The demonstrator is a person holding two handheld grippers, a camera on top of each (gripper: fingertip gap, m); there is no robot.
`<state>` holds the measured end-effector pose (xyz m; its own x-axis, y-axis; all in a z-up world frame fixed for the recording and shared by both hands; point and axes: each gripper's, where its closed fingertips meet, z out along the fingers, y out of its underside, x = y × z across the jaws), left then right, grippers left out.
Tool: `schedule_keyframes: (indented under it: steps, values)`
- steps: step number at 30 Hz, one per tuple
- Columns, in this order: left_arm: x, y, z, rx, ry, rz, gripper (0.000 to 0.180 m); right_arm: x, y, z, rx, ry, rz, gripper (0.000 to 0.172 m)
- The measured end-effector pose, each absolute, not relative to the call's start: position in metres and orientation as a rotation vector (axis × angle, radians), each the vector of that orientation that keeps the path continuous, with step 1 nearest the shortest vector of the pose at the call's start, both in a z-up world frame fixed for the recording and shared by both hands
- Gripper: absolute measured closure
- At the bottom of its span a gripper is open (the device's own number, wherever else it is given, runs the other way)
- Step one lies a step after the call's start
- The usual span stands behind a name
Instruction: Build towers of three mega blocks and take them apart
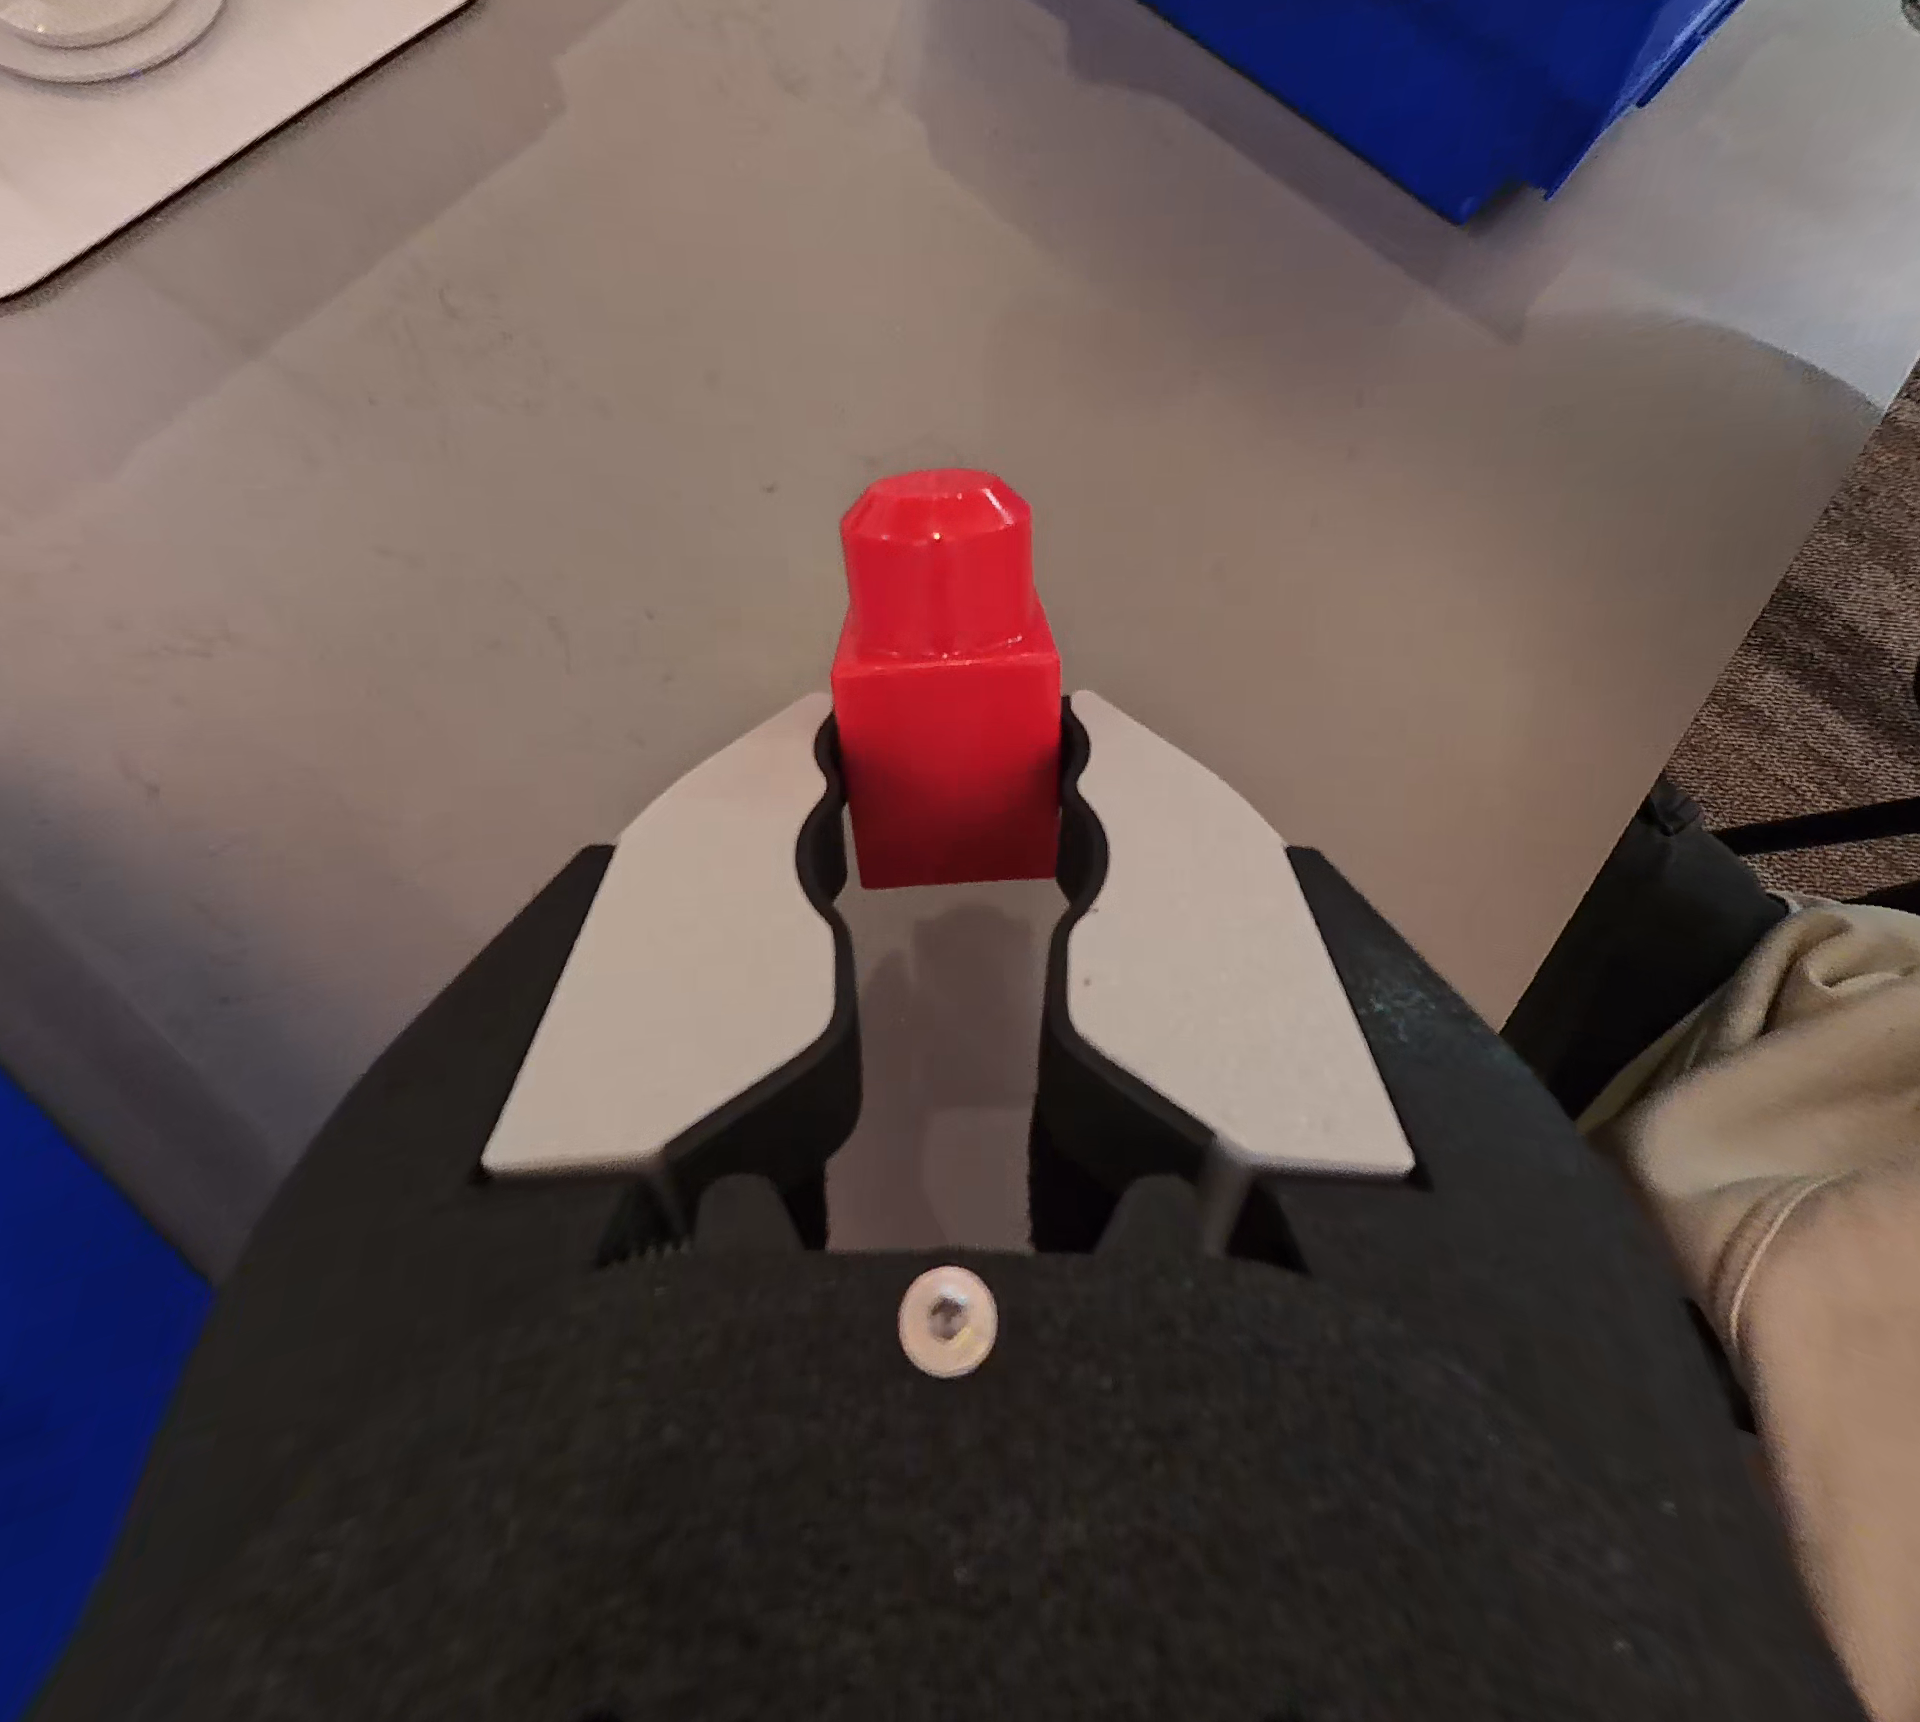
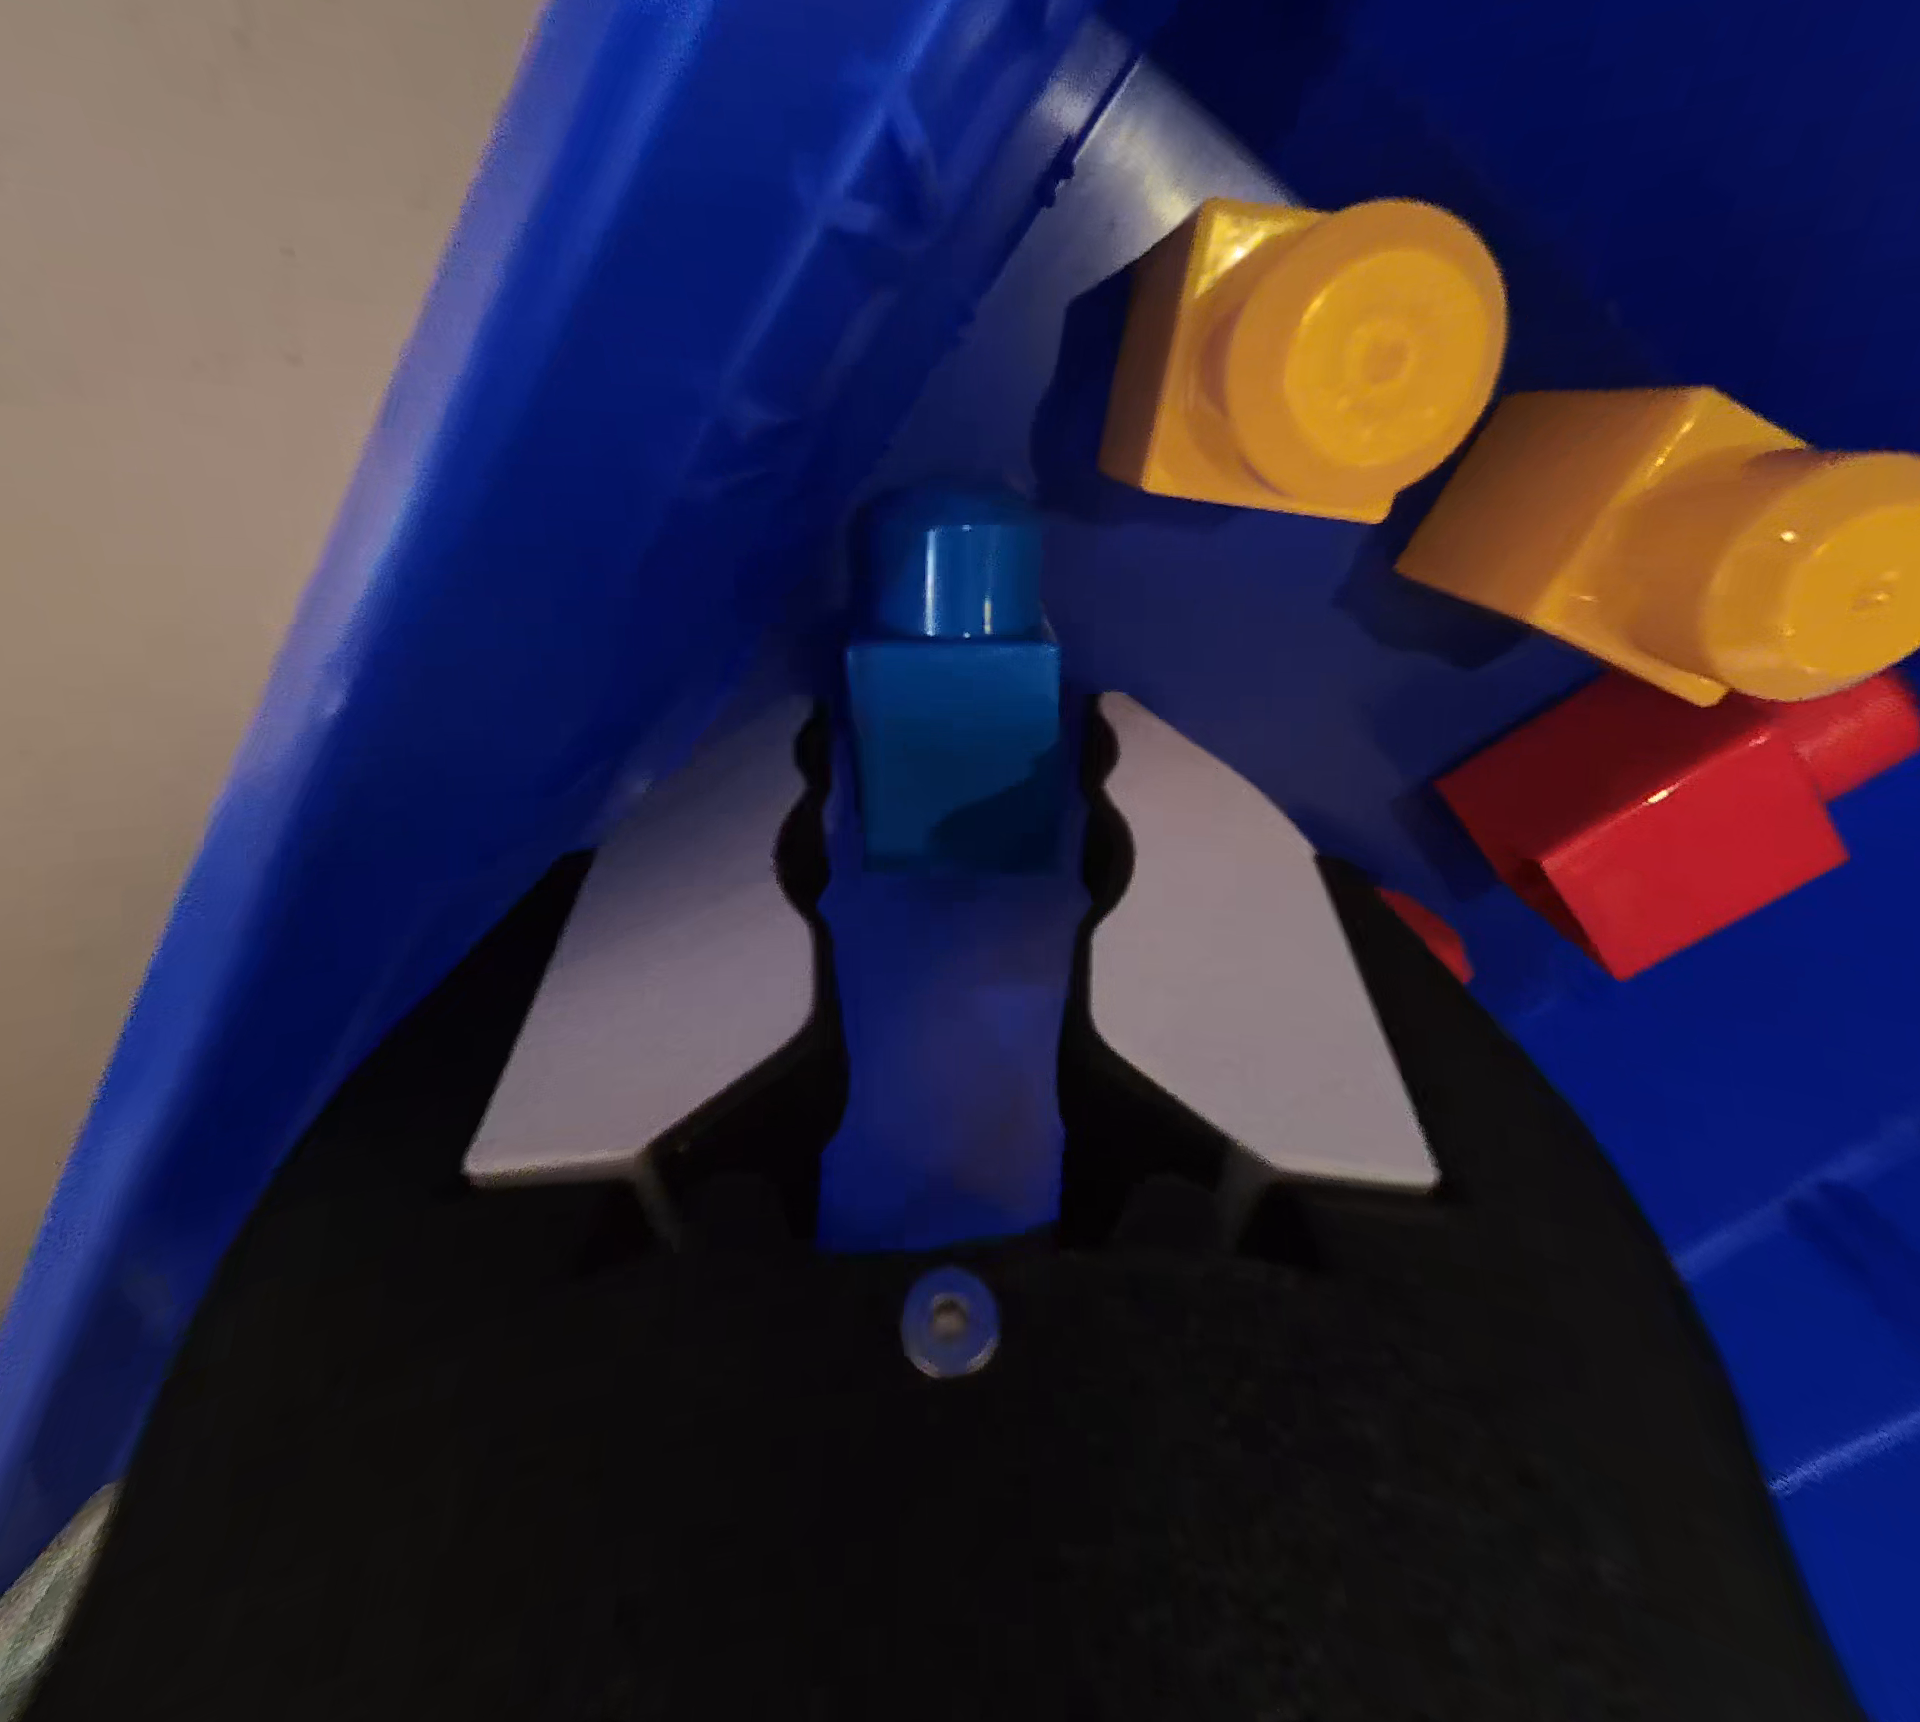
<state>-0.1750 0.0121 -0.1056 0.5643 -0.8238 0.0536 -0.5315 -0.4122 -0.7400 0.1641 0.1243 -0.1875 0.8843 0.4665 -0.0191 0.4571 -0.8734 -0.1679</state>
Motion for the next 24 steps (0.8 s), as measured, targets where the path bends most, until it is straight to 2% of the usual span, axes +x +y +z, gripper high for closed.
schedule_keyframes:
  steps: [4,9,12,18,24]
  values:
    - [-0.177,0.013,-0.107,-2.12,1.08,-0.542,0.143,0.171,0.124,-0.159,-2.77,-0.629,0.128,0.112]
    - [-0.181,0.016,-0.115,-2.147,1.098,-0.502,0.143,0.142,0.091,-0.071,-2.304,-0.468,0.35,0.112]
    - [-0.173,0.019,-0.119,-2.139,1.107,-0.518,0.144,0.099,0.043,-0.043,-2.056,-0.47,0.513,0.115]
    - [-0.147,0.024,-0.12,-2.007,1.13,-0.573,0.144,0.005,-0.039,-0.045,-1.721,-0.437,1.02,0.119]
    - [-0.133,0.015,-0.12,-1.945,1.164,-0.634,0.144,-0.046,-0.039,-0.073,-1.743,-0.28,1.263,0.116]
